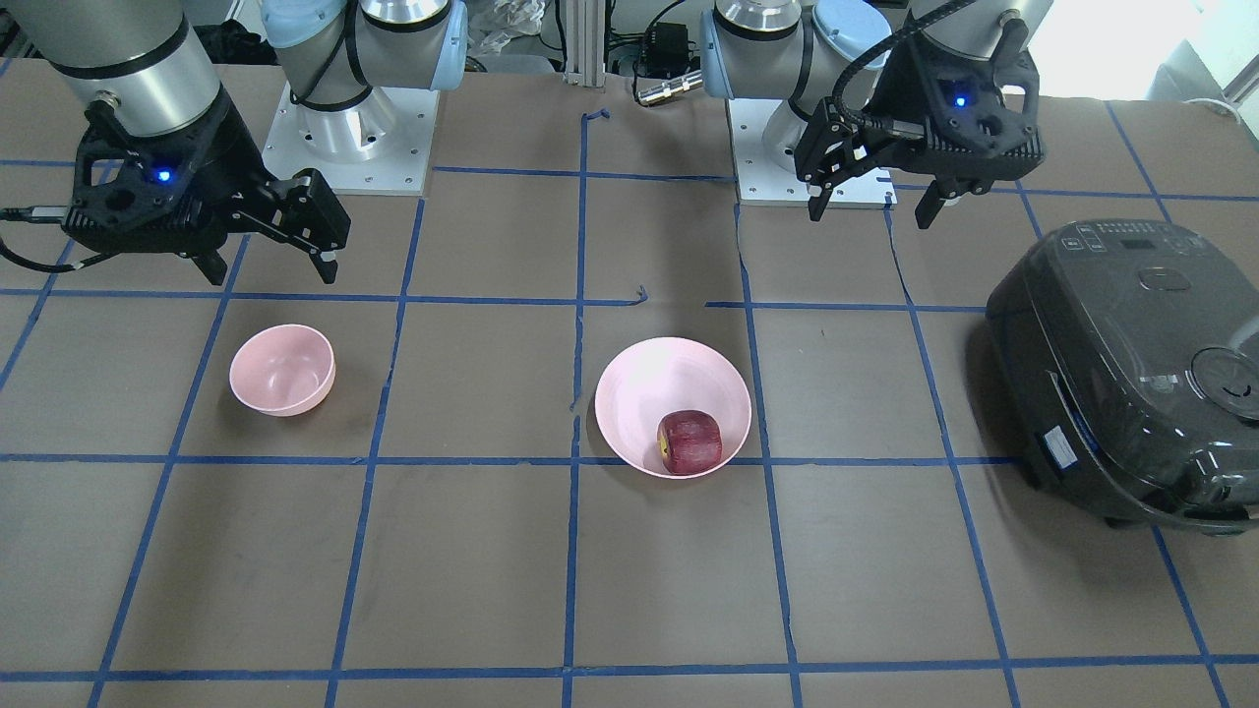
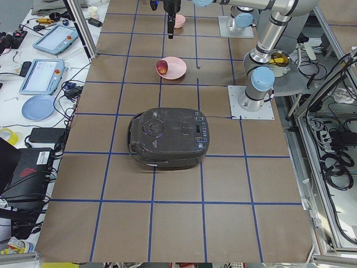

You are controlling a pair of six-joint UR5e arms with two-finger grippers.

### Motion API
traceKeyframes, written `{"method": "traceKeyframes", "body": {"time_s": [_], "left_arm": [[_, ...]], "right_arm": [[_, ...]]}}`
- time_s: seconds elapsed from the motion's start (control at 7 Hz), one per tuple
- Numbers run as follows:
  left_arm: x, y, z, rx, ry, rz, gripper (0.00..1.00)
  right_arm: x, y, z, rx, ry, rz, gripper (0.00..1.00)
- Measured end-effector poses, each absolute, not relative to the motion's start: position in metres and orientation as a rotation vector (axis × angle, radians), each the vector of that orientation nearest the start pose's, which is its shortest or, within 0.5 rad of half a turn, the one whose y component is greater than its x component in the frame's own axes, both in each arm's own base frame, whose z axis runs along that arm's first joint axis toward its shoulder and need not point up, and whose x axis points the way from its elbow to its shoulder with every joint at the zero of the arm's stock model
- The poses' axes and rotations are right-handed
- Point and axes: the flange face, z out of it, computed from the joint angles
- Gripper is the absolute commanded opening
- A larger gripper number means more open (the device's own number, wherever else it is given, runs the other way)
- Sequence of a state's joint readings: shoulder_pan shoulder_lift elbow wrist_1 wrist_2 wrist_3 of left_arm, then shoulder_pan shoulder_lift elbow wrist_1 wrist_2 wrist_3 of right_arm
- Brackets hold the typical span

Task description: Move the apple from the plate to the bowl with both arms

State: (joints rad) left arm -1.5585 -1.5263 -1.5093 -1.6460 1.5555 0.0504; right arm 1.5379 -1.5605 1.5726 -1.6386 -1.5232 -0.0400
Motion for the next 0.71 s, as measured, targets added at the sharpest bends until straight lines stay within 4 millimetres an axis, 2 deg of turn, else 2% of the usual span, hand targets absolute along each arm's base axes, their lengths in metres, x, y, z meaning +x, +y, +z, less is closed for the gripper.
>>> {"method": "traceKeyframes", "body": {"time_s": [0.43, 0.71], "left_arm": [[-0.129, -0.475, 0.532, 0.062, 3.155, -0.049, 1.00], [-0.129, -0.476, 0.532, 0.062, 3.155, -0.049, 1.00]], "right_arm": [[0.125, -0.487, 0.475, -0.023, 3.098, -0.041, 1.00], [0.125, -0.482, 0.471, -0.025, 3.100, -0.030, 1.00]]}}
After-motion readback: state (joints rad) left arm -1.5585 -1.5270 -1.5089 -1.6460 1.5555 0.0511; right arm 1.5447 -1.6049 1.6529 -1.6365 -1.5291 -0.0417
